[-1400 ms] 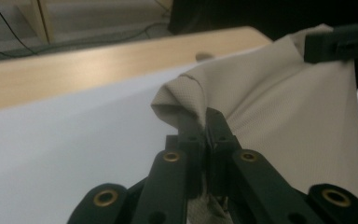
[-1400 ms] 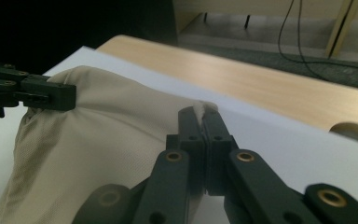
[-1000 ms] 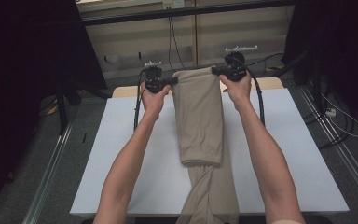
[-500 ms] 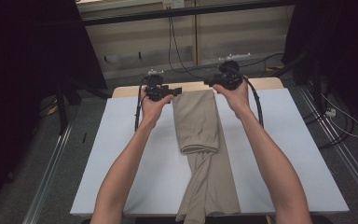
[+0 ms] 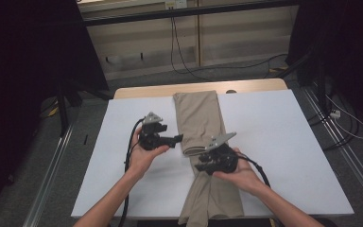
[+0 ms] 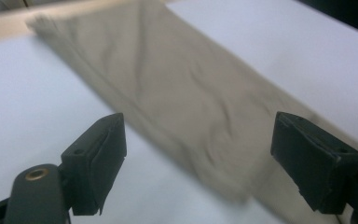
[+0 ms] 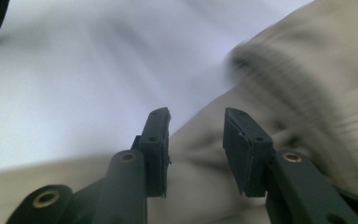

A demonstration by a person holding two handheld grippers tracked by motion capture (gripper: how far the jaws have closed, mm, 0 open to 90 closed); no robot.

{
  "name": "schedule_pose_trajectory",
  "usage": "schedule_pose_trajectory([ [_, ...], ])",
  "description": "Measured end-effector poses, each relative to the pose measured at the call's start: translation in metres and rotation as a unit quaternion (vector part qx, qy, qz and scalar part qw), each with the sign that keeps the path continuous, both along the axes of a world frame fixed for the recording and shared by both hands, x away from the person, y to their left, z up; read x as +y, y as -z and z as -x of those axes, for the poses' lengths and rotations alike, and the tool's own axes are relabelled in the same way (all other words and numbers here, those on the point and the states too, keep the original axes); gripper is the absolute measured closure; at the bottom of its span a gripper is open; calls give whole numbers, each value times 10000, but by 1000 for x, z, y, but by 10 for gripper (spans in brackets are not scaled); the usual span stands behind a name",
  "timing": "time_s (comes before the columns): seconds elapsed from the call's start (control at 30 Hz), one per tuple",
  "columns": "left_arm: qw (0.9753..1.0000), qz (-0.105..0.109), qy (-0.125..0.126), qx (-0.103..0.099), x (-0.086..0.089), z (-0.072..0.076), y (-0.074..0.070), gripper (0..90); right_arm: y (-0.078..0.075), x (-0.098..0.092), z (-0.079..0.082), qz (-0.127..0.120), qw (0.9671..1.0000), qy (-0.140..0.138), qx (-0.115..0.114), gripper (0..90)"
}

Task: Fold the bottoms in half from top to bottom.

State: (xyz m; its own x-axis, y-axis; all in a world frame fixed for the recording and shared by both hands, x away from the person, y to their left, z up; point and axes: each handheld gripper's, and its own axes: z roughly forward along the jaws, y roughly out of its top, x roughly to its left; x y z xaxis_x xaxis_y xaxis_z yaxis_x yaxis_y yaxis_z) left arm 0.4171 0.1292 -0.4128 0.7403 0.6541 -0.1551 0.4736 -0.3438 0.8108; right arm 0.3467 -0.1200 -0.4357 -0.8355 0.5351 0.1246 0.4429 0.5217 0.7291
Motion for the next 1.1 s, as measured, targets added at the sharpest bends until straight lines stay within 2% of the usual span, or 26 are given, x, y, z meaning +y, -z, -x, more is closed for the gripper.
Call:
schedule_pose_trajectory([
  [0.07, 10000, -83, 15, 41, 7, 14, 8, 185, 4, 7, 8, 82, 9998, -166, -87, 563],
  [0.13, 9999, -46, 3, 105, 13, 24, 16, 185, 3, 14, 11, 6, 9994, -291, -182, 536],
  [0.23, 9997, -58, 45, 216, 18, 31, 25, 185, 4, 26, 13, -48, 9985, -531, -134, 522],
  [0.33, 9997, -79, 20, 235, 18, 33, 30, 185, 11, 35, 23, 57, 9961, -879, -70, 524],
  [0.4, 9995, -115, 58, 272, 17, 33, 32, 185, 17, 39, 31, 267, 9942, -1037, -106, 516],
  [0.47, 9996, -139, 48, 247, 16, 33, 32, 185, 18, 38, 36, 294, 9937, -1066, -177, 509],
  [0.57, 9996, -120, 29, 246, 17, 33, 33, 185, 16, 35, 42, 390, 9920, -1183, -195, 573],
  [0.73, 9994, -149, 29, 300, 18, 30, 36, 185, 16, 30, 47, 348, 9910, -1289, -91, 552],
  [0.87, 9993, -166, 40, 326, 17, 30, 37, 185, 15, 35, 48, 369, 9885, -1462, -81, 530],
  [0.93, 9993, -189, 61, 302, 17, 30, 37, 186, 16, 37, 52, 459, 9875, -1486, -242, 536],
  [1.0, 9993, -183, 65, 312, 16, 31, 37, 185, 15, 37, 54, 483, 9864, -1549, -262, 623],
  [1.03, 9993, -204, 73, 310, 16, 31, 38, 185, 15, 36, 55, 476, 9862, -1560, -280, 706],
  [1.07, 9992, -212, 92, 317, 16, 30, 38, 185, 15, 36, 56, 498, 9853, -1606, -300, 848],
  [1.1, 9992, -227, 85, 310, 16, 30, 39, 185, 15, 37, 56, 472, 9851, -1641, -227, 900],
])
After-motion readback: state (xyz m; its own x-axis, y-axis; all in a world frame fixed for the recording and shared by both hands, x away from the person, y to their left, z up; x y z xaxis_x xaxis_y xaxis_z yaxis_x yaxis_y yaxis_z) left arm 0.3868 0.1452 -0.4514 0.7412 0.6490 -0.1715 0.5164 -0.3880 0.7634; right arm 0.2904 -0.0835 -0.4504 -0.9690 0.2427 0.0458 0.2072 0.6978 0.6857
